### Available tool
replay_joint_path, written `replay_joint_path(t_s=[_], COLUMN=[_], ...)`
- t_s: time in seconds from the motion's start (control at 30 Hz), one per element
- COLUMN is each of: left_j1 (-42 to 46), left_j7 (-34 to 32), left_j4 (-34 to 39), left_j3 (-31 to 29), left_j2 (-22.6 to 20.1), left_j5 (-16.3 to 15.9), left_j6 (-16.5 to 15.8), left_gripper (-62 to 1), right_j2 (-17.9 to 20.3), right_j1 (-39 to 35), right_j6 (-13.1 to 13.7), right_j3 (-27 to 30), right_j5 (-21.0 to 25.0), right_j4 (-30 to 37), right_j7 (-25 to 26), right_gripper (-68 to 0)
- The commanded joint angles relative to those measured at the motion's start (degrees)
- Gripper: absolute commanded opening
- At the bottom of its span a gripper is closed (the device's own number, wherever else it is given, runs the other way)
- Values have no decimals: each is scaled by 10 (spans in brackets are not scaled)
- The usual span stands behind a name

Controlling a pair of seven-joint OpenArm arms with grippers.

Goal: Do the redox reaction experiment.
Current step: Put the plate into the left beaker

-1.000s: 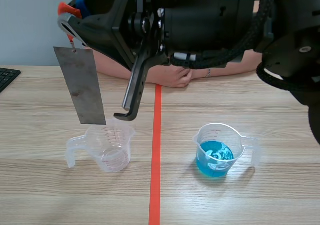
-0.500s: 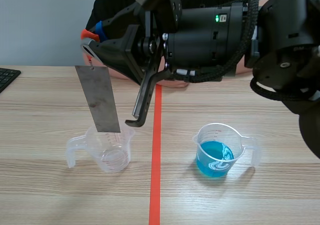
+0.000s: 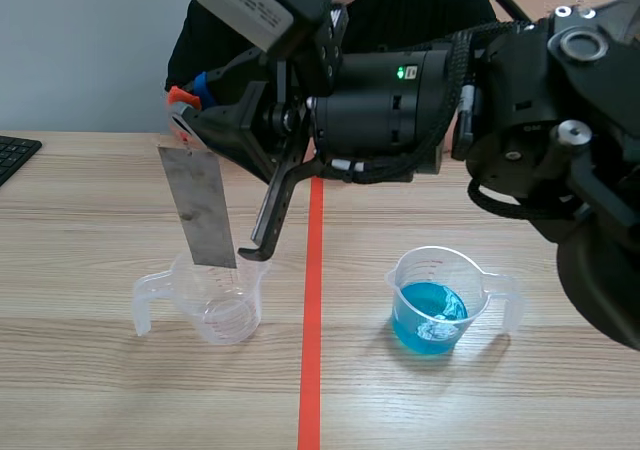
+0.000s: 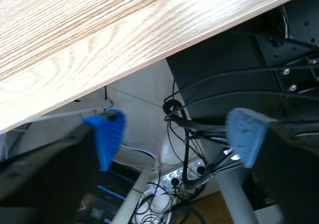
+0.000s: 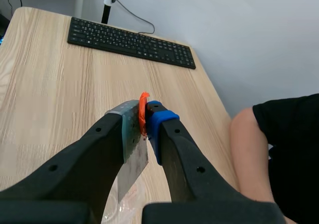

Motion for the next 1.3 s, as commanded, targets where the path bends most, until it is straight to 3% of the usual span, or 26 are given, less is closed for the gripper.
replay_joint_path(t_s=[0.0, 0.03, 0.6, 0.93, 1.27], left_j1=[5, 5, 5, 5, 5], left_j7=[-5, -5, -5, -18, -16], left_j4=[9, 9, 9, 9, 9], left_j3=[-1, -1, -1, -1, -1], left_j2=[3, 3, 3, 3, 3], left_j5=[2, 4, 8, 10, 10], left_j6=[3, 3, 3, 3, 3], left_gripper=[-12, 14, 14, 14, 14], right_j2=[-8, -10, -46, -55, -55], right_j1=[12, 14, 18, 18, 18], right_j6=[-4, -4, -7, -9, -1], right_j3=[-10, -14, -35, -35, -35], right_j5=[-4, -8, -111, -158, -158], right_j4=[-6, -12, -121, -137, -137], right_j7=[10, 13, 85, 100, 100], right_gripper=[-660, -660, -660, -656, -515])
